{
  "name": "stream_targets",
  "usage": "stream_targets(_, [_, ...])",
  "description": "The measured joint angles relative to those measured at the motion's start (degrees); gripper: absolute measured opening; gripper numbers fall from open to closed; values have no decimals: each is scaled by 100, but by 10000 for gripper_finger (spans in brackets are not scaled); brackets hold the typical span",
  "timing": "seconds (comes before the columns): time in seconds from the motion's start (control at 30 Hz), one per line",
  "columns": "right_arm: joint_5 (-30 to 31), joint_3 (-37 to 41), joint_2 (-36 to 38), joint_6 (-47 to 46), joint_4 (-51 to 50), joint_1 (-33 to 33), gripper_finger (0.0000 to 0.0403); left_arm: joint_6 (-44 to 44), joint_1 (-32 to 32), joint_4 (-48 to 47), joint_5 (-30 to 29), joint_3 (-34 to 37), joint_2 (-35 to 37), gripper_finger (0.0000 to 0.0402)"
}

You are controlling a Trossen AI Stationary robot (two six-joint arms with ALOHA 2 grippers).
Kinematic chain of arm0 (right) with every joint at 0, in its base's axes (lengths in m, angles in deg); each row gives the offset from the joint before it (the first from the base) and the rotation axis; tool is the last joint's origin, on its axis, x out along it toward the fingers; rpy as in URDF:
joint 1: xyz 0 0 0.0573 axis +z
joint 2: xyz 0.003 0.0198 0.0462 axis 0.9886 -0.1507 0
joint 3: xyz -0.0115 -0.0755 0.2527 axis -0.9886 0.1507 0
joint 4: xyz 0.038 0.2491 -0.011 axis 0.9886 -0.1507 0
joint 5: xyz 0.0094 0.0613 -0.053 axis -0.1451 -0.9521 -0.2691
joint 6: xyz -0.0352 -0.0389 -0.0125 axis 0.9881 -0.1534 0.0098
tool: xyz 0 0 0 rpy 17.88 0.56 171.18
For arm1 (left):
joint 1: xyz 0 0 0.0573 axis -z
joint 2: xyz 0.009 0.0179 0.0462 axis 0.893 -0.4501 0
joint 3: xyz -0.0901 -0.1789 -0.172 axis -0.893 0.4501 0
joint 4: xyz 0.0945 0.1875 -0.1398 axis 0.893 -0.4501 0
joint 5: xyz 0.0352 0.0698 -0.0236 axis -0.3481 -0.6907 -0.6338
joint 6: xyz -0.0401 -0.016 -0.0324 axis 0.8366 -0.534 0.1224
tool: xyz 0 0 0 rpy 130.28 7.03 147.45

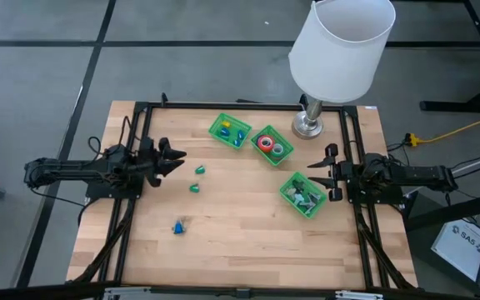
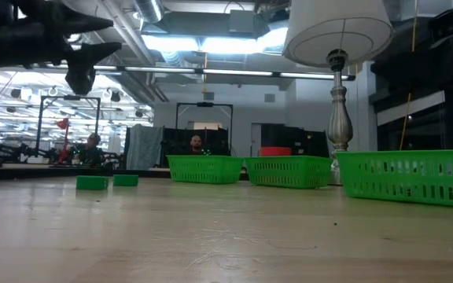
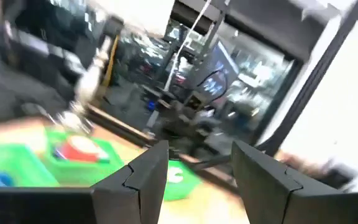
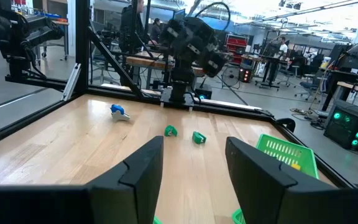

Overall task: Pick and place Stapler, Stapler remover, tape
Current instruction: Put the blue stapler into the top basket

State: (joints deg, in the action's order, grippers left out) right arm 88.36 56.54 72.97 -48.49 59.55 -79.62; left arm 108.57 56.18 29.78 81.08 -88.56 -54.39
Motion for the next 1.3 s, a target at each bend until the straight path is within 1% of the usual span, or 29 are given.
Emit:
stream_targets(0.1, [0,0,0,0,0,0,179,1070,0,-3,-14,0,-1,173])
stream_targets(0.27, [0,0,0,0,0,0,179,2249,0,4,-53,0,0,173])
stream_targets(0.53, [0,0,0,0,0,0,179,2522,1,5,-151,0,-1,173])
stream_targets(0.63, [0,0,0,0,0,0,179,2194,-37,-137,-356,0,-3,173])
stream_targets(0.7, [0,0,0,0,-1,0,179,2083,-70,-155,-350,0,-14,173])
stream_targets(0.8, [0,0,-2,0,0,0,179,1739,-92,-229,-93,-18,-43,173])
stream_targets(0.87, [-2,0,-2,0,-2,0,179,1395,-90,-589,38,-161,-78,172])
stream_targets(1.0, [0,0,-2,0,0,0,179,615,-92,-1764,40,-668,-295,161])
stream_targets(1.13, [0,0,-2,0,0,0,179,-277,-92,-2490,129,-1325,-711,142])
stream_targets(1.3, [0,0,-2,0,0,0,179,-1034,-92,-3387,134,-2210,-1335,127])
